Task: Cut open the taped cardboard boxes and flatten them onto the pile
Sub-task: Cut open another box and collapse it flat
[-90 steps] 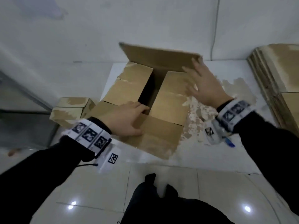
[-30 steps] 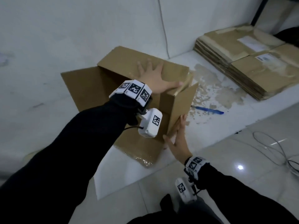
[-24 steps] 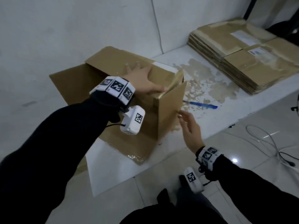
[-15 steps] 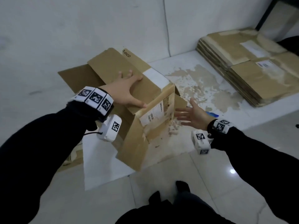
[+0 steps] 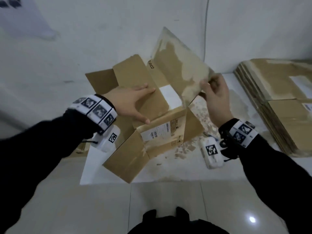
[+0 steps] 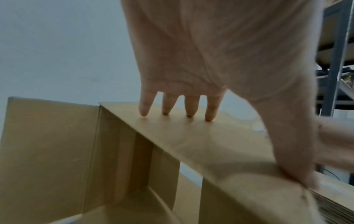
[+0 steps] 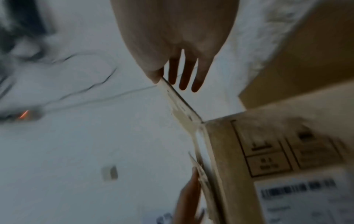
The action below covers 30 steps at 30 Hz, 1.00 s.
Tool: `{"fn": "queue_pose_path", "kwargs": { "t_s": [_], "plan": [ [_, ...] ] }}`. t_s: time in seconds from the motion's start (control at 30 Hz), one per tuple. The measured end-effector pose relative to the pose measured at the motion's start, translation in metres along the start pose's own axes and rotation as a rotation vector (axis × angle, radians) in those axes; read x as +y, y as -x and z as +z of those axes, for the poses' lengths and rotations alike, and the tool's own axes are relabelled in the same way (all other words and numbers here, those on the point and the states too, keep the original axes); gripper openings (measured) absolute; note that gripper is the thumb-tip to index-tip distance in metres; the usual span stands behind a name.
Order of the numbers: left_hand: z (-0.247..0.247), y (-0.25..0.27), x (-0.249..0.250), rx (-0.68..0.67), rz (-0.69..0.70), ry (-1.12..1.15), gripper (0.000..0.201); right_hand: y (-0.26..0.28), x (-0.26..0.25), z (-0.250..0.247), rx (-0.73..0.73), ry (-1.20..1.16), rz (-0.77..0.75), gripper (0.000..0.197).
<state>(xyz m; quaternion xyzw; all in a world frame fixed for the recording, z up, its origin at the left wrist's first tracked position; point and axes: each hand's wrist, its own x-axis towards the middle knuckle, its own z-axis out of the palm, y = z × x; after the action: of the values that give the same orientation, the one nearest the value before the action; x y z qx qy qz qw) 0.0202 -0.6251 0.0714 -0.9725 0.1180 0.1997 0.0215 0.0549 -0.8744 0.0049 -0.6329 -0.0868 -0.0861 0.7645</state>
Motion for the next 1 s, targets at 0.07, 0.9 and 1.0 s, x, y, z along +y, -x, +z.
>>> {"fn": "queue_pose_path", "kwargs": {
  "t_s": [0.07,0.9,1.0],
  "plan": [
    [-0.012,0.023,0.013,0.132,-0.137,-0.053,0.111,-0.005,-0.012,0.007,-0.31,0.275,-0.193,0.015],
    [0.098,0.025,0.08,0.858,-0.304,0.37,0.05,-0.053,0.029,-0.053,-1.004,0.951,-0.111,0.012],
    [0.083,0.019,0.077,0.835,-0.492,0.289,0.049,0.0,0.014,-0.079,-0.99,0.949,-0.165,0.013]
  ]
}}
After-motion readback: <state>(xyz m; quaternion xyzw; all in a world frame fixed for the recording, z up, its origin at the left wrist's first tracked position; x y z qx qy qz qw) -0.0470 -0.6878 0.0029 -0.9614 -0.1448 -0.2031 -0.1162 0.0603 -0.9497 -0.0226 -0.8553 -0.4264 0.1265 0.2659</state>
